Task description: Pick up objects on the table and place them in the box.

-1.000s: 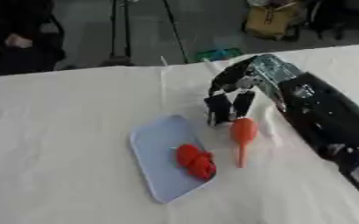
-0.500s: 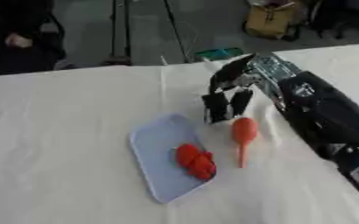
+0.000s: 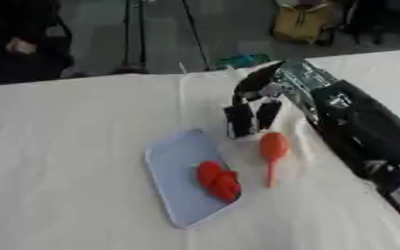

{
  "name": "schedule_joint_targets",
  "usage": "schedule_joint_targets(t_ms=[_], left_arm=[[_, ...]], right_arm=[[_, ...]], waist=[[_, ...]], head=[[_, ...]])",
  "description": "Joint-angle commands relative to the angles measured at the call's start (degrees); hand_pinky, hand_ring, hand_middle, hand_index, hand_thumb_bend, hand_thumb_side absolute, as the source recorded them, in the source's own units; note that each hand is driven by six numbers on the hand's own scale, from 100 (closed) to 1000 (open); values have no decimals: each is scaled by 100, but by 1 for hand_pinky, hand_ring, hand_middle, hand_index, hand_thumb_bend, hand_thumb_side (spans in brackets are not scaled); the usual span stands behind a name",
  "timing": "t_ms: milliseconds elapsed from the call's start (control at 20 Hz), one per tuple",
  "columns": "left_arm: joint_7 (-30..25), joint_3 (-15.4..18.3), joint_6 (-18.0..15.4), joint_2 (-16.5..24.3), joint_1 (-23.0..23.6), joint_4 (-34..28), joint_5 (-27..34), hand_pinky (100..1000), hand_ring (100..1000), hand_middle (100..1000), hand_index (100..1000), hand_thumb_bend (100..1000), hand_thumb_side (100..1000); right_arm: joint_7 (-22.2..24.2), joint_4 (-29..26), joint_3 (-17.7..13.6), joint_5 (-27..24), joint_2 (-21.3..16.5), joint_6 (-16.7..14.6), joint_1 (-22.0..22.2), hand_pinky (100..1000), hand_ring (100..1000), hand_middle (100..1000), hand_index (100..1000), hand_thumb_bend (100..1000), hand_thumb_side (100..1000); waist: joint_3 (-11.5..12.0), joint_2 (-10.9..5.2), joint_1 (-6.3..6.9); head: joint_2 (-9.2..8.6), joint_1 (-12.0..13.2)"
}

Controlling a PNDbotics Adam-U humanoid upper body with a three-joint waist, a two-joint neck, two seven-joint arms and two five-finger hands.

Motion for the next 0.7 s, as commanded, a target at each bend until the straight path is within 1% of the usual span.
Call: schedule_joint_targets(t_ms=[50,150,200,400,700], left_arm=[[-4,71,15,123,-59,-80,-13,792,911,858,783,100,936],[-7,71,17,124,-57,-80,-14,792,911,858,783,100,936],[-7,71,17,124,-59,-80,-15,792,911,858,783,100,936],[-6,70,23,124,-55,-80,-17,792,911,859,782,100,935],[-1,74,29,141,-49,-80,-17,793,912,859,783,100,935]], right_arm=[[1523,-21,-56,-97,-68,-1515,-145,998,972,780,722,269,521],[1523,-21,-58,-119,-69,-1508,-148,998,970,776,709,256,523],[1523,-26,-65,-139,-69,-1502,-150,997,969,764,686,223,539],[1523,-72,-75,-275,-68,-1463,-167,997,967,755,664,207,562],[1523,-330,-10,-526,-137,-1358,-178,997,965,745,641,188,578]], waist=[[3,-109,-8],[-1,-112,-6],[-5,-114,-5],[-25,-126,0],[-49,-154,-6]], head=[[-54,16],[-52,18],[-53,18],[-46,17],[-24,23]])
